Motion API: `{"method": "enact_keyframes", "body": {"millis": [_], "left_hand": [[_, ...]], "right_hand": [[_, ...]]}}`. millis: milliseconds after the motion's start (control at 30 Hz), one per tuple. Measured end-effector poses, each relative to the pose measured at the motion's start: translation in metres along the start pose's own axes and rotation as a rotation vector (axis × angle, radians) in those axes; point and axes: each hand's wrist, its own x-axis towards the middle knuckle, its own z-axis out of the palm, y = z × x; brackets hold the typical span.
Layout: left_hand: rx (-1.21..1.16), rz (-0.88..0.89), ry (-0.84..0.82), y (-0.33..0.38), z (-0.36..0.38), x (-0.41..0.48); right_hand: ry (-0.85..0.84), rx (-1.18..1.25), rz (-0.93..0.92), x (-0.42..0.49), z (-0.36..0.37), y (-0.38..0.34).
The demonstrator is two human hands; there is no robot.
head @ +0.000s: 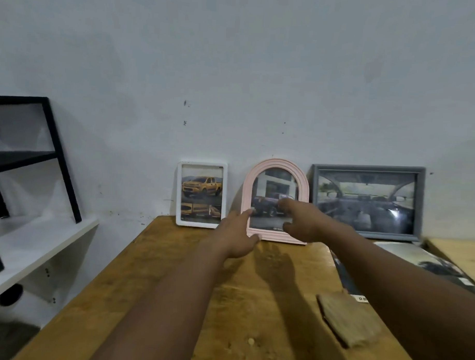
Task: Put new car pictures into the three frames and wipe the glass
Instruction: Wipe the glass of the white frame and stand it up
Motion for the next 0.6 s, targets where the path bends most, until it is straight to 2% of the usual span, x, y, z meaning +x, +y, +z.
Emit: {"method": "enact_keyframes", "body": {"millis": [200,367,467,600], "left_hand": [[-0.013,0.053,-0.103,0.055,0.042,-0.020],[-0.117,0.058,-0.112,0.066,0.088,-0.055],[-0.082,0.093,-0.117,0.065,0.110,-0.077],[-0.055,0.111,-0.073,0.063,0.125,-0.095]], "right_hand": [[-0.075,-0.090,0.109,-0.046,-0.010,0.039],[-0.136,-0.081,0.135,-0.097,0.013,0.060],[-0.213,-0.076,0.167,-0.132,0.038,0.071],[-0.169,-0.057,0.111,-0.169,0.065,0.075]]}}
